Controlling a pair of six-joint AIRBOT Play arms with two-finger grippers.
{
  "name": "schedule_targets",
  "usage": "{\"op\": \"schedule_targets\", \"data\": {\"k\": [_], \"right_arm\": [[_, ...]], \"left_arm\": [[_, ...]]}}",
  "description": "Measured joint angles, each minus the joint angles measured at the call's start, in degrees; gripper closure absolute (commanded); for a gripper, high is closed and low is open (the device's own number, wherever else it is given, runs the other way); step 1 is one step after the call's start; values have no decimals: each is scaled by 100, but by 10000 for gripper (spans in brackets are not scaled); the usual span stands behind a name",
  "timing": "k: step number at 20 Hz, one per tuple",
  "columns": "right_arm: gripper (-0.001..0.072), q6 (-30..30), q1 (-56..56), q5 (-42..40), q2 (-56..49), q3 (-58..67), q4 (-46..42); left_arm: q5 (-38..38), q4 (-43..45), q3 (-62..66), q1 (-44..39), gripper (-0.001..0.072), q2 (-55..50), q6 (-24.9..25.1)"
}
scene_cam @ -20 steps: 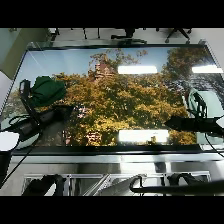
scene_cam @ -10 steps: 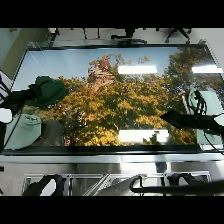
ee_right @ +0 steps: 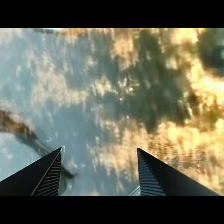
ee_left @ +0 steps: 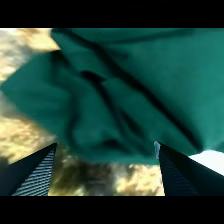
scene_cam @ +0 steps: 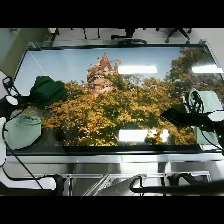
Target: Fold the shirts.
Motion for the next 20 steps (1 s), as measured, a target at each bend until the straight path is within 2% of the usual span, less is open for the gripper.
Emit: {"op": "schedule_targets", "data": {"k": [1, 2, 3, 4, 10, 13, 17, 20], "right_arm": [[191, -2, 0, -22, -61, 0, 0], [192, -2, 0, -42, -118, 0, 0], [192, 0, 0, -55, -160, 0, 0], [199, 0, 0, -61, -192, 0, 0], [207, -2, 0, -76, -256, 9, -2], [207, -81, 0, -72, -260, 46, -2], [206, -402, -2, 11, -260, 348, 0], [206, -595, -2, 188, -260, 688, -4]], "left_arm": [[-52, 9, 199, -76, 22, -275, 0], [-144, 28, 420, -151, 184, -555, 0], [-234, 33, 629, -201, 662, -798, -4], [-361, 55, 848, -236, 694, -1027, -9], [-1740, 66, 2267, -407, 696, -1617, -59], [-2236, -214, 3060, -748, 696, -1307, -59], [-3187, -1268, 3982, -1445, 695, -619, 33], [-3869, -1744, 4164, -2114, 694, -96, 44]]}}
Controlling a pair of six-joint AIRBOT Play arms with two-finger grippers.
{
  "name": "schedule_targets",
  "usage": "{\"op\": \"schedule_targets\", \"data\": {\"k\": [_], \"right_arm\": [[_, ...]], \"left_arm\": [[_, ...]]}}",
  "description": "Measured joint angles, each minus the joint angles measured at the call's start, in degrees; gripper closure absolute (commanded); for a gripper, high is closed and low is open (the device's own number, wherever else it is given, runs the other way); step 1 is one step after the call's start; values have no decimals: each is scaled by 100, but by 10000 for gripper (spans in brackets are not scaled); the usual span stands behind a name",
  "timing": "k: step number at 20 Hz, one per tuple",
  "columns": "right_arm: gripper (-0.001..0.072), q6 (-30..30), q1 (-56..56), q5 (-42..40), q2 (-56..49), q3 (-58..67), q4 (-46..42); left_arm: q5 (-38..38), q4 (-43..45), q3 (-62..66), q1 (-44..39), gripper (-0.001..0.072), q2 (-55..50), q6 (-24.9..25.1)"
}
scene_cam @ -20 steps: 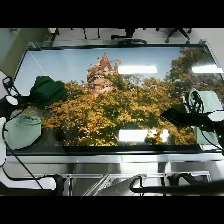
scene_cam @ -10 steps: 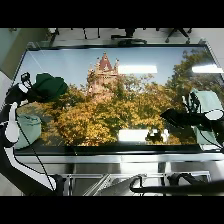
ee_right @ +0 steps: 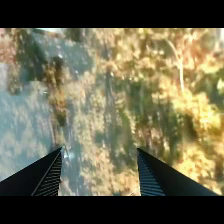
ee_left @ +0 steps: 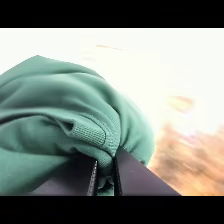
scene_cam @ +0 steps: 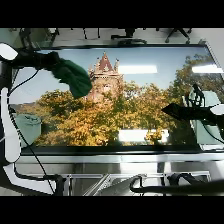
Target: Fold the shirts.
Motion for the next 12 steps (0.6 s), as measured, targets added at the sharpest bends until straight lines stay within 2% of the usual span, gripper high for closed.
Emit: {"op": "schedule_targets", "data": {"k": [5, 9, 10, 11, 12], "right_arm": [[206, -118, 0, 450, 2, 234, -28], [206, -138, 4, 675, 0, 269, -31], [206, -138, 9, 715, 0, 271, -17], [205, -138, 22, 730, 0, 275, 7], [205, -140, 44, 732, -2, 275, 39]], "left_arm": [[-509, -269, -1099, -1370, 688, 588, -153], [-72, -286, -2284, -2345, 679, 667, -192], [92, -286, -2474, -2514, 375, 640, -190], [225, -297, -2612, -2649, -2, 592, -190], [251, -302, -2697, -2732, 9, 544, -192]]}}
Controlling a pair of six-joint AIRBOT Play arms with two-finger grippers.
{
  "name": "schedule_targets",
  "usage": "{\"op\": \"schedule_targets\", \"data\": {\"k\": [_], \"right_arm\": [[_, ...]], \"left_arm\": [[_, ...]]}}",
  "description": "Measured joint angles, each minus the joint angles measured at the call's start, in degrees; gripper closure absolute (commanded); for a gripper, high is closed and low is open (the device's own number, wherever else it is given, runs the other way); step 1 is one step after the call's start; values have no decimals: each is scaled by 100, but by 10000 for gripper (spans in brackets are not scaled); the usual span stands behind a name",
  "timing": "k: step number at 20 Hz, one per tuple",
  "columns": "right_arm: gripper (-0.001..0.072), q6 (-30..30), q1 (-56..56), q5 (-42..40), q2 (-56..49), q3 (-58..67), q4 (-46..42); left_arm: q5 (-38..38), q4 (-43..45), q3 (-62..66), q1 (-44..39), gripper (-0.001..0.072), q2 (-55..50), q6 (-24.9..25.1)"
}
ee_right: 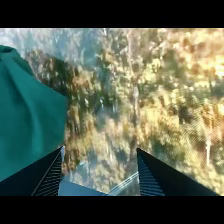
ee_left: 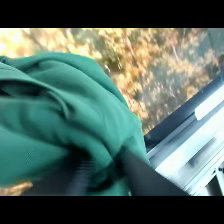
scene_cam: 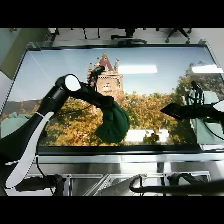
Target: Fold the shirts.
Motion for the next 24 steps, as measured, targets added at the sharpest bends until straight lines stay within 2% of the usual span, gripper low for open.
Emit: {"op": "schedule_targets", "data": {"k": [2, 7, 11, 15, 20, 21, 22, 23, 24], "right_arm": [[205, 0, 116, 35, -15, 0, 61], [205, -44, 940, -245, -380, 2, 136], [205, -109, 1867, -946, -1049, 2, 225], [205, -581, 2430, -1390, -1685, 2, 922], [207, -1115, 2691, -1513, -2103, 4, 1727], [223, -1167, 2708, -1552, -2159, 4, 1810], [395, -1213, 2719, -1591, -2216, 4, 1860], [519, -1263, 2730, -1626, -2277, 4, 1910], [582, -1311, 2734, -1646, -2343, 4, 1965]], "left_arm": [[-140, 9, -37, -52, 10, -74, 0], [-1224, 24, 146, 476, 10, 155, 61], [-1519, 37, -992, 1019, 10, 920, 138], [-844, -144, -3167, 1093, 10, 1812, 184], [1217, -1556, -5469, 407, 11, 2476, 577], [1626, -1812, -5698, 258, 11, 2496, 660], [2028, -2035, -5851, 120, 24, 2470, 750], [2330, -2192, -5917, 20, 174, 2406, 800], [2581, -2312, -5919, -50, 346, 2299, 859]]}}
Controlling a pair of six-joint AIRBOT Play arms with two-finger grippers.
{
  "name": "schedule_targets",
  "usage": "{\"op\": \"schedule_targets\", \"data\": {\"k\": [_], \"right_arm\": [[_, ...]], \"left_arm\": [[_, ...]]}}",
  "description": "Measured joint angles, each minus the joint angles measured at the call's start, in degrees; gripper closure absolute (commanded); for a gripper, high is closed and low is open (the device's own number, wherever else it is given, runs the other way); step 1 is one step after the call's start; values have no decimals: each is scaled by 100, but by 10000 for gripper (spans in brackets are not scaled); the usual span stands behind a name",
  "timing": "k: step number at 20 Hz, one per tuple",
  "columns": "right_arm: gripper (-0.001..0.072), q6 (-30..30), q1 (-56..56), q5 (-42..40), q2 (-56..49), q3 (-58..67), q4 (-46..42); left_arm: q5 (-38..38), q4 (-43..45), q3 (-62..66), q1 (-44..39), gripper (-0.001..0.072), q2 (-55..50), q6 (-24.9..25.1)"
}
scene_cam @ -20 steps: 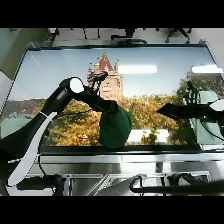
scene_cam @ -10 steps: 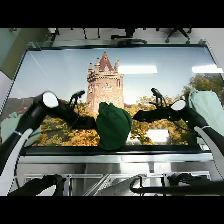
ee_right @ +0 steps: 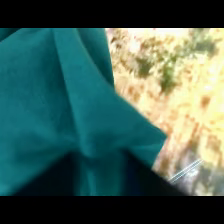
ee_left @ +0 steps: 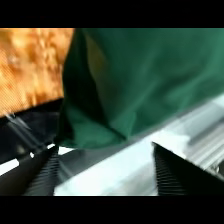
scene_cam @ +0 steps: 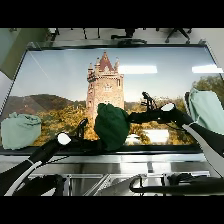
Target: Fold the shirts.
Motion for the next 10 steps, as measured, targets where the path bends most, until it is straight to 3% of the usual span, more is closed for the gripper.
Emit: {"op": "schedule_targets", "data": {"k": [1, 2, 6, 10], "right_arm": [[685, -55, 4, -20, -55, 0, 48], [693, -103, 7, -22, -90, 2, 81], [693, -286, -61, -31, 15, 120, 120], [693, -348, -470, 271, 632, 603, 120]], "left_arm": [[164, -83, 52, -35, 579, -122, 42], [258, -160, 155, -37, 690, -269, 116], [-105, -291, 800, 247, 694, -719, 557], [-861, -162, 1661, 905, 696, -487, 826]]}}
